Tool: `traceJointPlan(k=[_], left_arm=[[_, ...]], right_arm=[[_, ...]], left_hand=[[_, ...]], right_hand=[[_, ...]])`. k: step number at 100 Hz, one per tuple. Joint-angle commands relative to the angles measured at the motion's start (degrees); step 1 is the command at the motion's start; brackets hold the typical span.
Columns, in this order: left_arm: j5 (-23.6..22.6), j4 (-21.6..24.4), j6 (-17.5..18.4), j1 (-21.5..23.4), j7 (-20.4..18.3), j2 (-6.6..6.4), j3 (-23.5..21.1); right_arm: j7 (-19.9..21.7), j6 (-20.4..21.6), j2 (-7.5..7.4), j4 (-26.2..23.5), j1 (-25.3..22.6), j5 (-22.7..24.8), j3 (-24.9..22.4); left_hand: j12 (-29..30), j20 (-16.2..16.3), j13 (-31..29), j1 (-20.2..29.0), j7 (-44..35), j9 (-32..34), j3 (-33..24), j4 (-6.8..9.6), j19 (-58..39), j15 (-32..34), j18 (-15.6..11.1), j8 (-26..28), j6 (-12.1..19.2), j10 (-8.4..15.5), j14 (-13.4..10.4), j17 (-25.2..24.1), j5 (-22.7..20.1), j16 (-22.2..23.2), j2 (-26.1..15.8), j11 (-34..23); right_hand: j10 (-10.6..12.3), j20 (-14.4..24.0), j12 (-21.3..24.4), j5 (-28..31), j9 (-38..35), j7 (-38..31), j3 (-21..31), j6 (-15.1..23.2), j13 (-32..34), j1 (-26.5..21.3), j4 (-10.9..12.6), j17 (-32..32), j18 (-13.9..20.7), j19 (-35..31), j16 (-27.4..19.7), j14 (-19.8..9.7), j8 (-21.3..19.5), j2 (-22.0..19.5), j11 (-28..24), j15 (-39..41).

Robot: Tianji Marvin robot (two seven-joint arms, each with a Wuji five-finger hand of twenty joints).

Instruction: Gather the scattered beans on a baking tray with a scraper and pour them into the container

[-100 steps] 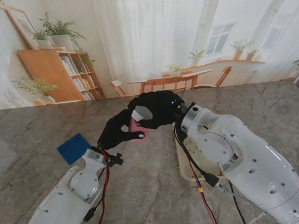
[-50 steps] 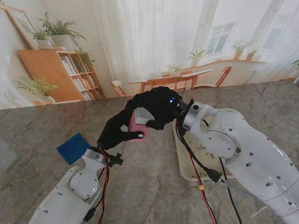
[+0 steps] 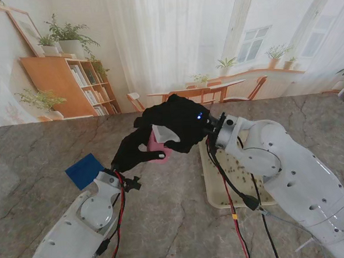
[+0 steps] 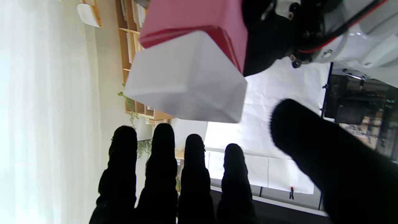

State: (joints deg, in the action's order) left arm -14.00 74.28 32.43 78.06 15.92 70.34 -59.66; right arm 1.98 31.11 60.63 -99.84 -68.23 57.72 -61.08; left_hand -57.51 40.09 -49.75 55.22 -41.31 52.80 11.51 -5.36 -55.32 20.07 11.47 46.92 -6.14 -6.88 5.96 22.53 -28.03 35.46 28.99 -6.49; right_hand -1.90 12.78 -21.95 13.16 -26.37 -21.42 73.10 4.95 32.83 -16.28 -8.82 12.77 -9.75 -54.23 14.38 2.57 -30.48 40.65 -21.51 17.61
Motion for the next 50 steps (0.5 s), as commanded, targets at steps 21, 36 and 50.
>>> traceJointPlan(k=[21, 36, 50], left_arm=[[-0.02, -0.2, -0.01, 0.17, 0.13, 0.11, 0.17], [-0.36, -0.3, 0.31, 0.18, 0.35, 0.12, 0.14], [-0.99, -0.39, 0.78, 0.18, 0.72, 0.12, 0.09]], right_arm=[[3.94, -7.78, 0.07, -3.28, -2.98, -4.32, -1.29], [6.44, -19.51, 0.3, -6.15, -4.25, -3.51, 0.17], [11.04, -26.94, 0.14, -8.18, -3.9, -2.81, 2.11]], left_hand=[[-3.32, 0.08, 0.26, 17.45, -11.09, 6.18, -10.56, 1.64, 0.01, 1.0, -1.76, 3.91, 10.4, 12.07, -2.43, -0.88, -5.26, 0.75, -11.62, -9.68], [-3.32, 0.11, 0.3, 17.46, -11.09, 6.19, -10.57, 1.65, -0.03, 1.01, -1.75, 3.92, 10.39, 12.1, -2.39, -0.9, -5.27, 0.75, -11.62, -9.69], [-3.31, 0.09, 0.25, 17.42, -11.07, 6.23, -10.55, 1.63, -0.01, 1.02, -1.79, 3.92, 10.51, 12.13, -2.43, -0.85, -5.26, 0.74, -11.59, -9.7]], right_hand=[[-9.82, 1.33, -1.62, 0.67, 2.96, 12.18, -41.8, -9.4, -4.44, 11.04, 4.24, -7.6, -5.34, 0.47, 5.04, 7.73, -7.8, -32.42, 7.9, 2.01], [-13.5, 12.61, -5.09, 2.25, -1.06, 11.86, -53.16, -11.93, -0.01, 8.48, 5.85, -2.75, -9.29, -2.05, 14.08, 9.88, -8.12, -41.05, 10.55, 10.21], [-14.71, 26.91, -8.41, 2.47, -2.49, 11.64, -55.39, -12.4, 2.69, 9.23, 6.32, 6.61, -7.62, -12.26, 21.56, 10.13, -8.57, -44.13, 10.98, 21.02]])
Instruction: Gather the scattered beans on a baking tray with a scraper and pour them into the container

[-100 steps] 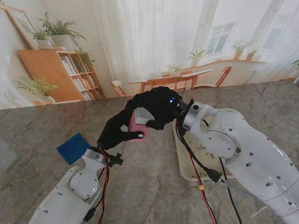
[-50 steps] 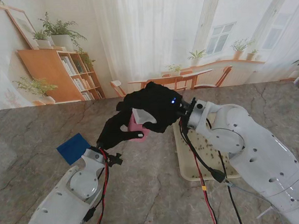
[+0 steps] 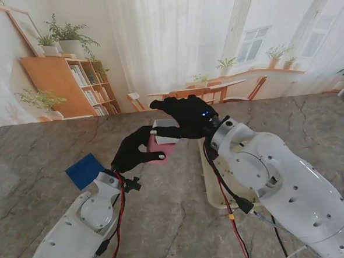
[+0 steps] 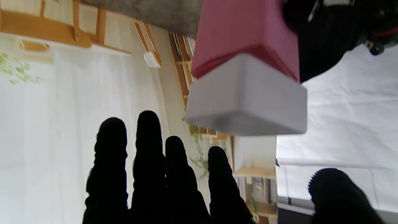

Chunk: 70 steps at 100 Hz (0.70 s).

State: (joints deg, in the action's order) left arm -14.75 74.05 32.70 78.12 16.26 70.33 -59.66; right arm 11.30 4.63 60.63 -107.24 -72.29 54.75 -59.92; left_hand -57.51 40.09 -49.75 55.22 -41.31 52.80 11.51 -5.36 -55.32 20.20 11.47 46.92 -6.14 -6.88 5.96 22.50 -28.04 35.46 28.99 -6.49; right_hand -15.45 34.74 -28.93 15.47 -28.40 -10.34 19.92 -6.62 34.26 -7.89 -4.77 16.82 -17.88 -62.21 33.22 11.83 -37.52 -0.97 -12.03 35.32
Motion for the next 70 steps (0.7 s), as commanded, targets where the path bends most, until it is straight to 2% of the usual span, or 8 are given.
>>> traceJointPlan(k=[1, 11, 24, 41, 57, 62, 69, 70], left_arm=[[-0.28, -0.18, 0.54, 0.12, 0.4, 0.12, 0.08], [-0.48, -0.2, 0.75, 0.12, 0.54, 0.13, 0.09], [-0.49, -0.2, 0.75, 0.12, 0.54, 0.13, 0.09], [-0.93, -0.14, 0.99, 0.04, 0.76, 0.14, 0.21], [-1.04, -0.1, 0.97, 0.05, 0.89, 0.16, 0.24], [-1.08, 0.0, 0.89, 0.09, 0.91, 0.15, 0.23], [-1.05, 0.14, 0.78, 0.16, 0.88, 0.14, 0.21], [-1.05, 0.15, 0.76, 0.17, 0.87, 0.13, 0.21]], right_arm=[[1.94, -0.75, 0.14, -0.83, 0.23, 0.12, 1.09], [3.77, -2.82, 0.09, -1.2, 1.09, -0.25, 2.36], [6.16, -4.42, -0.06, -1.62, 2.26, -1.14, 3.84], [9.32, -5.03, -0.39, -2.17, 3.55, -2.15, 4.9], [9.62, -3.44, -0.47, -1.3, 4.64, -2.68, 5.17], [9.55, -3.01, -0.46, -1.04, 4.83, -3.41, 5.16], [9.17, -1.88, -0.42, -0.51, 5.13, -4.48, 5.01], [9.13, -1.76, -0.42, -0.45, 5.17, -4.62, 4.99]], left_hand=[[-3.31, 0.09, 0.25, 17.4, -11.06, 6.24, -10.54, 1.63, -0.01, 0.89, -1.81, 3.92, 10.5, 12.09, -2.46, -0.81, -5.25, 0.74, -11.62, -9.71], [-3.32, 0.09, 0.22, 17.4, -11.06, 6.25, -10.54, 1.63, 0.01, 0.9, -1.8, 3.92, 10.5, 12.21, -2.49, -0.82, -5.28, 0.74, -11.61, -9.72], [-3.31, 0.1, 0.22, 17.37, -11.05, 6.22, -10.53, 1.62, 0.02, 0.88, -1.75, 3.92, 10.45, 12.18, -2.45, -0.85, -5.29, 0.74, -11.59, -9.69], [-3.31, 0.12, 0.26, 17.41, -11.03, 6.14, -10.55, 1.64, 0.03, 0.89, -1.69, 3.92, 10.41, 12.07, -2.4, -0.91, -5.25, 0.75, -11.64, -9.67], [-3.3, 0.13, 0.26, 17.45, -11.04, 6.17, -10.56, 1.64, 0.02, 0.88, -1.69, 3.93, 10.41, 12.04, -2.43, -0.89, -5.29, 0.75, -11.57, -9.68], [-3.33, 0.13, 0.27, 17.45, -11.03, 6.21, -10.55, 1.64, 0.03, 0.88, -1.66, 3.93, 10.34, 12.0, -2.37, -0.91, -5.28, 0.75, -11.53, -9.71], [-3.35, 0.14, 0.25, 17.46, -11.05, 6.19, -10.57, 1.65, 0.02, 0.91, -1.66, 3.94, 10.32, 11.94, -2.33, -0.93, -5.31, 0.77, -11.56, -9.72], [-3.36, 0.15, 0.26, 17.45, -11.05, 6.21, -10.57, 1.65, 0.01, 0.91, -1.67, 3.94, 10.33, 11.97, -2.32, -0.89, -5.31, 0.77, -11.58, -9.74]], right_hand=[[-1.19, 5.97, -1.67, 0.19, -0.53, 0.53, -2.24, -0.82, 1.48, 0.83, 2.28, 3.1, 0.73, -5.25, 3.14, 0.78, -1.55, -2.5, 1.52, 3.99], [-1.06, 11.77, -3.54, 1.16, -2.01, -0.11, -2.02, -0.38, 4.62, 0.65, 2.43, 8.81, 2.71, -12.99, 5.69, -0.2, -1.87, -2.14, 0.9, 8.89], [0.08, 14.49, -6.16, 3.01, -4.27, -2.5, 0.48, 1.19, 8.54, -1.16, 3.02, 15.46, 7.14, -19.93, 8.26, -2.41, -3.37, 0.76, -0.47, 14.82], [4.97, 10.44, -11.05, 9.85, -11.05, -9.04, 6.71, 4.07, 14.28, -9.19, 4.06, 23.82, 15.36, -22.89, 7.41, -8.57, -7.54, 9.07, -5.85, 19.4], [8.11, 5.37, -12.04, 13.95, -13.93, -12.8, 9.74, 6.0, 17.67, -20.93, 5.91, 27.89, 17.71, -19.68, 3.47, -11.24, -9.32, 15.1, -10.96, 16.84], [8.77, 4.43, -11.31, 13.96, -14.05, -12.94, 13.32, 6.18, 18.21, -22.1, 7.64, 28.4, 17.86, -18.71, 2.38, -11.74, -8.94, 17.24, -12.19, 15.91], [9.5, 2.91, -9.7, 13.5, -13.93, -13.27, 28.86, 6.48, 18.9, -19.89, 8.3, 29.02, 18.19, -16.34, 0.52, -12.41, -7.98, 22.65, -13.99, 13.88], [9.5, 2.91, -9.7, 13.5, -13.93, -13.27, 28.86, 6.48, 18.9, -19.89, 8.3, 29.02, 18.19, -16.34, 0.52, -12.41, -7.98, 22.65, -13.99, 13.88]])
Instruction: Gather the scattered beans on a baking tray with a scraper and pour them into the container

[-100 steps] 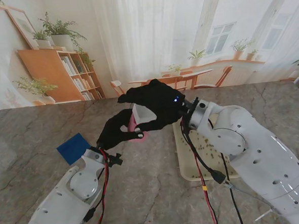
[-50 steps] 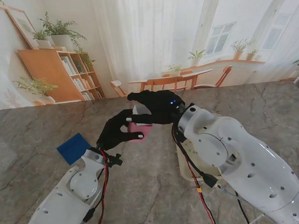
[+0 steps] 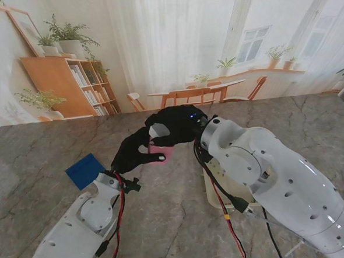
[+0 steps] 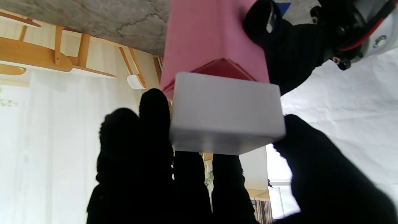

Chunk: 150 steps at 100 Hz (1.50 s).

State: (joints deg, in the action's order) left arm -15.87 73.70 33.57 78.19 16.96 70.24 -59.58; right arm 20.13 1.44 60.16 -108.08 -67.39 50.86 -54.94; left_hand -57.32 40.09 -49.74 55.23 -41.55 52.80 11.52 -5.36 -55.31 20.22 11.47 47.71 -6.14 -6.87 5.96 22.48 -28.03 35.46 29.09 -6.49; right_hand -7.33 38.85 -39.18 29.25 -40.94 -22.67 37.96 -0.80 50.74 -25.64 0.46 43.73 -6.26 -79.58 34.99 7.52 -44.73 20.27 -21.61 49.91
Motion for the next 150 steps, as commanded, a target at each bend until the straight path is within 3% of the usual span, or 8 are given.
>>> traceJointPlan(k=[1, 12, 31, 35, 48, 58, 73, 150], left_arm=[[0.07, 0.52, -0.12, 0.1, 0.17, 0.22, 0.13], [0.08, 0.74, -0.33, 0.22, 0.12, 0.19, 0.06], [-0.01, 1.2, -0.61, 0.5, 0.23, 0.16, -0.15], [-0.02, 1.27, -0.66, 0.54, 0.26, 0.16, -0.19], [0.0, 1.48, -0.84, 0.68, 0.25, 0.13, -0.34], [0.04, 1.65, -0.98, 0.8, 0.22, 0.11, -0.46], [0.1, 1.59, -1.17, 0.73, -0.08, 0.03, -0.46], [0.28, 1.71, -1.94, 0.79, -0.63, -0.14, -0.69]], right_arm=[[0.27, 1.53, 0.05, 0.43, 0.31, -0.88, 0.0], [-0.24, 4.24, 0.08, 1.38, 0.86, -3.28, -0.35], [-1.1, 9.02, 0.01, 2.71, 2.05, -3.22, -0.17], [-1.69, 9.67, 0.07, 3.14, 2.29, -3.13, -0.03], [-3.91, 10.75, 0.38, 4.31, 2.53, -3.03, 0.23], [-6.39, 11.53, 0.73, 5.28, 2.46, -2.92, 0.21], [-9.78, 11.7, 1.24, 5.54, 1.69, -2.37, -0.4], [-10.53, 9.91, 1.15, -1.43, -4.43, -1.7, -9.51]], left_hand=[[-3.53, 0.15, 0.29, 17.45, -10.8, 6.15, -10.57, 1.64, 0.0, 0.89, -1.67, 3.15, 10.34, 11.97, -2.32, -0.88, -5.29, 0.76, -11.67, -9.7], [-3.53, 0.15, 0.31, 17.43, -10.8, 6.19, -10.56, 1.64, 0.01, 0.9, -1.64, 3.16, 10.38, 11.99, -2.33, -0.93, -5.26, 0.77, -11.7, -9.72], [-3.55, 0.16, 0.31, 17.48, -10.83, 6.22, -10.57, 1.64, -0.01, 0.95, -1.69, 3.18, 10.36, 12.05, -2.33, -0.92, -5.29, 0.79, -11.68, -9.75], [-3.54, 0.17, 0.27, 17.46, -10.82, 6.2, -10.56, 1.64, -0.01, 0.98, -1.63, 3.17, 10.32, 12.0, -2.31, -0.92, -5.27, 0.8, -11.66, -9.74], [-3.54, 0.18, 0.28, 17.49, -10.85, 6.21, -10.59, 1.65, -0.04, 0.98, -1.63, 3.18, 10.35, 12.0, -2.35, -0.88, -5.32, 0.8, -11.67, -9.74], [-3.56, 0.18, 0.31, 17.46, -10.8, 6.2, -10.56, 1.64, -0.04, 0.98, -1.65, 3.16, 10.33, 11.98, -2.3, -0.89, -5.27, 0.81, -11.69, -9.76], [-3.57, 0.18, 0.27, 17.48, -10.84, 6.22, -10.56, 1.64, -0.03, 1.02, -1.62, 3.18, 10.42, 11.95, -2.33, -0.88, -5.29, 0.83, -11.63, -9.77], [-3.55, 0.19, 0.34, 17.53, -10.89, 6.17, -10.6, 1.66, -0.02, 1.0, -1.64, 3.09, 10.32, 11.92, -2.25, -0.89, -5.3, 0.82, -11.59, -9.76]], right_hand=[[1.62, -1.53, 0.81, -0.49, -1.26, -0.96, 14.3, 0.82, 2.54, -1.81, 2.73, 2.11, 6.64, 1.71, -1.61, -8.25, -0.6, 2.69, -4.69, -1.24], [3.22, -3.77, 1.58, -1.9, -1.2, -1.89, 26.19, 2.03, 3.91, -3.33, 1.58, 2.24, 6.08, 6.25, -4.16, -9.56, -0.58, 9.23, -6.61, -5.31], [6.67, -10.51, 1.79, -1.95, -3.31, -9.84, 40.89, 3.64, 9.64, -12.82, -9.22, 6.29, 7.22, 10.97, -7.12, -12.26, -2.09, 28.44, -12.27, -9.65], [7.79, -22.68, -1.26, -0.46, -6.46, -14.48, 42.74, 4.51, 11.74, -15.54, -10.85, 7.09, 6.96, 7.12, -7.83, -13.66, -1.15, 31.17, -13.28, -9.82], [10.79, -30.29, -2.69, 6.33, -16.32, -26.92, 41.64, 9.77, 16.49, -18.27, -11.36, 10.34, 8.71, 2.95, -9.61, -16.44, -0.76, 30.33, -15.74, -8.83], [12.45, -31.93, -0.94, 9.19, -19.64, -34.53, 40.8, 13.55, 18.36, -19.42, -11.31, 11.84, 9.5, 1.55, -9.69, -17.35, 7.57, 29.57, -17.33, -8.51], [14.3, -32.59, 0.22, 10.91, -20.98, -39.12, 40.9, 17.48, 19.28, -19.6, -11.6, 12.14, 10.2, 1.24, -9.16, -17.87, 8.94, 29.94, -18.23, -9.06], [18.18, -33.39, 1.47, 9.34, -19.68, -43.91, 37.72, 23.36, 17.76, -19.12, -11.7, 9.45, 12.9, 3.29, -8.16, -20.21, 11.71, 26.24, -19.58, -11.83]])
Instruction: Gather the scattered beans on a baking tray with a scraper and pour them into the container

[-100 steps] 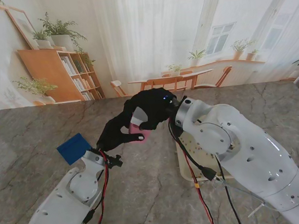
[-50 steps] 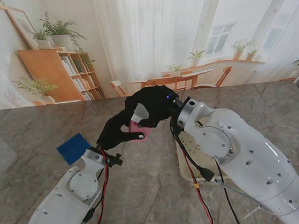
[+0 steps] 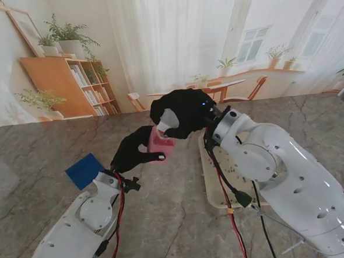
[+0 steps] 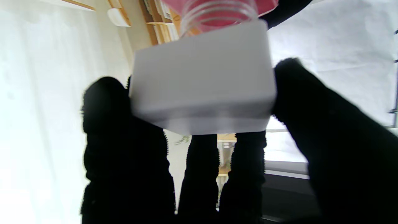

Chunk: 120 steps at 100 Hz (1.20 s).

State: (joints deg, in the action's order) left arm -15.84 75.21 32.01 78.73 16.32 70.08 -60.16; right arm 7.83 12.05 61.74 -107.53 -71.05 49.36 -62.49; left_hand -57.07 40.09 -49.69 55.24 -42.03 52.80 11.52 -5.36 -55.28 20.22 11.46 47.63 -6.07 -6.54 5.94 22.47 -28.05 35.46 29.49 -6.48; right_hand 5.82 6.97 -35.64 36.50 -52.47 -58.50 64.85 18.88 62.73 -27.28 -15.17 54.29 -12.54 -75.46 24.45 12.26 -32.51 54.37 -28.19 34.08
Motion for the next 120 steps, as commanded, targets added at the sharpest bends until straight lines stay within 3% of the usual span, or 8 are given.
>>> traceJointPlan(k=[1, 17, 37, 73, 95, 120], left_arm=[[0.23, 0.22, -0.4, 0.28, 0.02, 0.02, -0.14], [-0.11, 0.71, -0.68, 0.69, 0.41, 0.02, -0.53], [-0.51, 1.43, -1.03, 1.26, 1.0, 0.03, -1.05], [-0.54, 2.26, -2.2, 1.92, 1.03, -0.08, -1.7], [-0.58, 2.4, -2.73, 2.0, 0.92, -0.14, -1.81], [-0.72, 2.52, -3.37, 2.06, 0.77, -0.22, -1.96]], right_arm=[[2.04, -0.88, -0.48, -2.22, -0.95, -0.13, -2.3], [6.81, -2.36, -1.34, -5.5, -4.33, 1.23, -9.04], [11.8, -0.64, -2.44, -6.8, -9.56, 3.07, -19.07], [12.52, 1.31, -3.16, -2.18, -17.22, 8.0, -33.46], [11.87, -0.13, -3.35, 3.11, -19.86, 10.05, -37.83], [8.31, -2.93, -3.31, 10.42, -20.75, 12.37, -37.95]], left_hand=[[-3.8, 0.19, 0.28, 17.5, -10.42, 6.2, -10.6, 1.66, -0.04, 1.01, -1.62, 3.18, 10.25, 11.6, -2.2, -0.88, -5.3, 0.83, -12.01, -9.77], [-3.8, 0.2, 0.31, 17.48, -10.43, 6.2, -10.57, 1.65, -0.06, 1.02, -1.59, 3.17, 10.22, 11.57, -2.23, -0.88, -5.32, 0.83, -11.95, -9.78], [-3.78, 0.21, 0.32, 17.49, -10.41, 6.15, -10.62, 1.67, -0.06, 1.03, -1.62, 3.16, 10.29, 11.58, -2.27, -0.89, -5.24, 0.83, -12.09, -9.75], [-3.77, 0.21, 0.34, 17.44, -10.39, 6.1, -10.59, 1.66, -0.07, 1.03, -1.69, 3.15, 10.27, 11.67, -2.3, -0.87, -5.2, 0.82, -12.11, -9.73], [-3.79, 0.21, 0.25, 17.49, -10.41, 6.18, -10.6, 1.66, -0.06, 1.06, -1.7, 3.16, 10.3, 11.68, -2.33, -0.86, -5.24, 0.84, -12.08, -9.78], [-3.78, 0.23, 0.35, 17.53, -10.4, 6.1, -10.63, 1.68, -0.07, 1.03, -1.64, 3.15, 10.22, 11.55, -2.27, -0.94, -5.22, 0.84, -12.13, -9.75]], right_hand=[[5.02, -1.5, -2.07, 2.09, -8.14, -8.09, 10.79, 3.66, 5.86, -17.45, 3.91, -1.09, 19.18, -0.82, 2.4, -24.91, -0.49, -7.84, -13.0, 4.05], [4.58, -1.51, -1.94, 2.08, -8.13, -8.22, 10.58, 3.22, 5.9, -17.64, 4.0, -0.9, 18.94, -0.83, 2.22, -24.47, -0.07, -7.87, -13.08, 4.01], [4.29, -1.64, -1.73, 2.38, -8.2, -8.52, 10.43, 2.94, 6.0, -17.78, 4.12, -0.65, 18.83, -0.91, 1.98, -24.18, 0.33, -7.73, -13.12, 4.03], [3.3, -2.22, -1.44, 2.23, -7.94, -9.07, 10.28, 1.71, 6.08, -18.2, 4.23, -0.34, 18.21, -0.9, 1.58, -23.35, 0.92, -7.87, -13.57, 4.21], [2.55, -2.91, -0.88, 2.11, -7.49, -9.52, 9.88, 0.77, 5.76, -18.77, 4.32, -0.4, 17.39, -0.89, 1.15, -22.71, 1.49, -8.3, -14.28, 4.48], [1.91, -3.65, -0.24, 1.78, -6.74, -10.12, 9.48, -0.01, 5.16, -19.27, 4.48, -0.62, 16.88, -0.7, 0.69, -22.18, 1.99, -8.87, -15.19, 4.86]])
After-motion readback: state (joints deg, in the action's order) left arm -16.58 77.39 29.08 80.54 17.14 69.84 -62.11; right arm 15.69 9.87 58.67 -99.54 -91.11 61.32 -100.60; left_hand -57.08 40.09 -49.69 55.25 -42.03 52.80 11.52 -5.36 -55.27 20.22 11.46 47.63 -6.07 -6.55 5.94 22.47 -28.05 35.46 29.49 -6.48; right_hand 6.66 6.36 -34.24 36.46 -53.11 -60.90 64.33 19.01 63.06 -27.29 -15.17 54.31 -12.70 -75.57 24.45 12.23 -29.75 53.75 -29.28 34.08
